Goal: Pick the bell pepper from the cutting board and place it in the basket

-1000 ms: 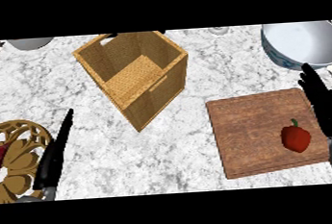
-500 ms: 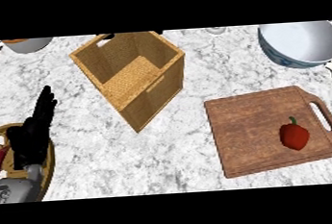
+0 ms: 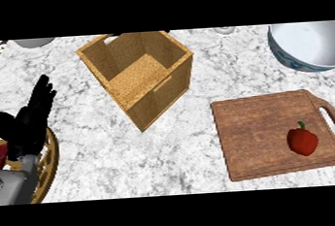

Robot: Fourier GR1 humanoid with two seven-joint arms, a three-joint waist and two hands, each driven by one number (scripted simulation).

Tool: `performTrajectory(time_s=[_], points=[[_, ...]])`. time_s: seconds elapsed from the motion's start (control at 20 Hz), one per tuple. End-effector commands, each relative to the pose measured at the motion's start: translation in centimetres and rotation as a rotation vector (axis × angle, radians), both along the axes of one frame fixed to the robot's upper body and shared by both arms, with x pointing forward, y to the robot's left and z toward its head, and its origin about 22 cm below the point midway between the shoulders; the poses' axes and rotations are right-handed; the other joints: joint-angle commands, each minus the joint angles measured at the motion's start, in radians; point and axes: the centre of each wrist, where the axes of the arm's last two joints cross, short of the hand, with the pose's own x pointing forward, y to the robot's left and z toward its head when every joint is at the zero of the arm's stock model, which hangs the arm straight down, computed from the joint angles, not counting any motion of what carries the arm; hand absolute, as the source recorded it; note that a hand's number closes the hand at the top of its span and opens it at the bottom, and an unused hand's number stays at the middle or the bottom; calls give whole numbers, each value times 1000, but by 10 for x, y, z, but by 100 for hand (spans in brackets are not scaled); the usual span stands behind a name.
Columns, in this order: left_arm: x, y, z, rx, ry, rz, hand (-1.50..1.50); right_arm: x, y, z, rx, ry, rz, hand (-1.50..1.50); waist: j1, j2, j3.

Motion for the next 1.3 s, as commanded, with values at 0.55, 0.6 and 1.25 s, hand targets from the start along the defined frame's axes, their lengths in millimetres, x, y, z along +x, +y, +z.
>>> performTrajectory(time_s=[0.55, 0.6, 1.25], points=[[2, 4, 11, -4, 25, 13, 0, -18, 46, 64, 331, 786, 131, -150, -8, -12, -2], [0, 2, 5, 2, 18, 24, 0, -21, 50, 83, 330, 803, 158, -150, -22, -13, -1], [12, 11, 7, -7, 6, 17, 0, -50, 92, 115, 363, 657, 122, -150, -3, 1, 8]])
